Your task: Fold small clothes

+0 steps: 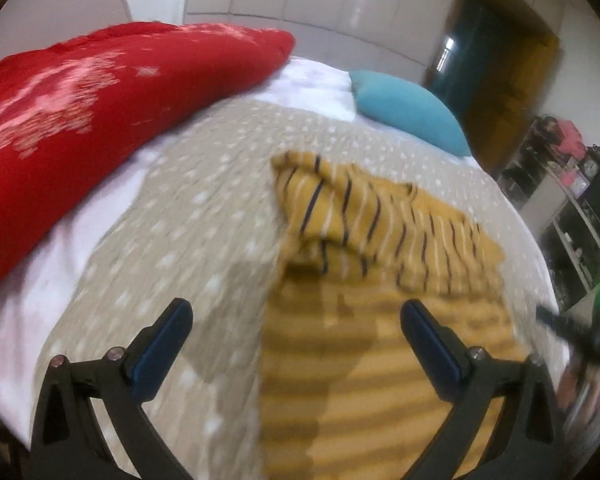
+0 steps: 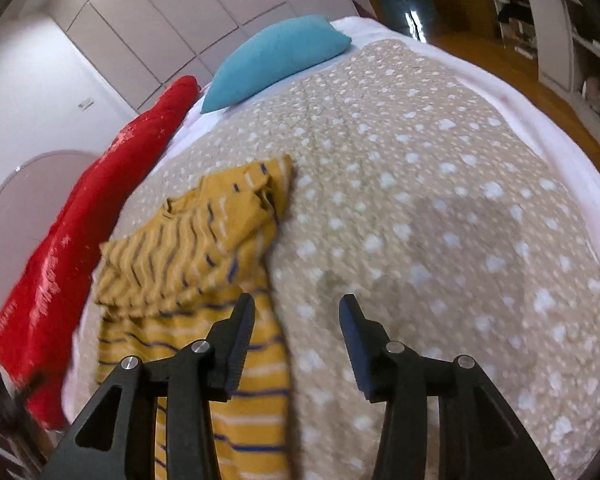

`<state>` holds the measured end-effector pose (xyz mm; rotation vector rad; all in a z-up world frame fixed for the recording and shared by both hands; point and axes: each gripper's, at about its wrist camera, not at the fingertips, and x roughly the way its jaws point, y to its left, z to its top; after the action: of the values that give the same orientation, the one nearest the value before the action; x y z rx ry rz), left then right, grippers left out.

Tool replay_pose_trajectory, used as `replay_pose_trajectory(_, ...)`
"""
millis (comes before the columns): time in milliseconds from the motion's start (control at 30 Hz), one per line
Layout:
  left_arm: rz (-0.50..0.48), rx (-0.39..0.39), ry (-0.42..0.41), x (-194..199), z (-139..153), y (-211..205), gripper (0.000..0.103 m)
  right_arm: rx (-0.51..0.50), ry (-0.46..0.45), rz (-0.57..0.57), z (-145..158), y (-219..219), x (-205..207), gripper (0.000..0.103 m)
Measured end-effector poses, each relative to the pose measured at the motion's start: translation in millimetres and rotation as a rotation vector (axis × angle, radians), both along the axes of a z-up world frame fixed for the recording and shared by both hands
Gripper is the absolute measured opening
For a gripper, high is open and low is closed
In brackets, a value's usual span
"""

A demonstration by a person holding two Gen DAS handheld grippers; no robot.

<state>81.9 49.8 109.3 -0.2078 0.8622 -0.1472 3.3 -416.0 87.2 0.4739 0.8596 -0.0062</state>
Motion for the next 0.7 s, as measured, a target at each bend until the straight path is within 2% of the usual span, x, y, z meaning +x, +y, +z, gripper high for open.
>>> replay_pose_trajectory(100, -0.041, -0.052, 0.064, 57, -16, -12, 0.103, 0.028, -0.016, -0.02, -17, -3, -7, 0.048)
replay_pose_trajectory(200, -0.044, -0.041, 0.115, 104, -41, -24, 0.103, 0.02, -0.017, -0.021, -26, 1, -8, 0.048)
replay_pose_trajectory(233, -0.043, -0.038, 0.136, 117, -51, -27, 0.099, 0.013, -0.011, -0.019, -29, 3, -7, 0.048)
replay_pose_trajectory(300, -0.059, -0.037, 0.204, 134, -69, -30, 0.06, -0.002, -0.001, -0.012, -35, 8, -5, 0.048)
replay_pose_trajectory(333, -0.067, -0.038, 0.245, 140, -77, -31, 0.024, -0.019, 0.003, -0.008, -36, 11, -4, 0.048)
replay_pose_trajectory(367, -0.053, -0.035, 0.265, 141, -80, -28, 0.023, -0.043, 0.004, -0.002, -35, 14, -4, 0.048)
replay_pose_trajectory(433, -0.014, -0.033, 0.211, 130, -70, -18, 0.019, -0.08, -0.008, 0.009, -25, 20, -6, 0.048)
replay_pose_trajectory(533, 0.038, -0.118, 0.2, 109, -65, 8, 0.018, -0.15, -0.055, 0.038, 0, 35, -8, 0.048)
replay_pose_trajectory(567, 0.042, -0.124, 0.2, 104, -66, 10, 0.018, -0.165, -0.069, 0.053, 8, 42, -6, 0.048)
replay_pose_trajectory(633, 0.025, -0.098, 0.189, 94, -73, 7, 0.018, -0.165, -0.101, 0.116, 26, 64, 4, 0.048)
replay_pose_trajectory(700, 0.029, -0.119, 0.171, 90, -80, 7, 0.019, -0.134, -0.113, 0.213, 41, 95, 25, 0.048)
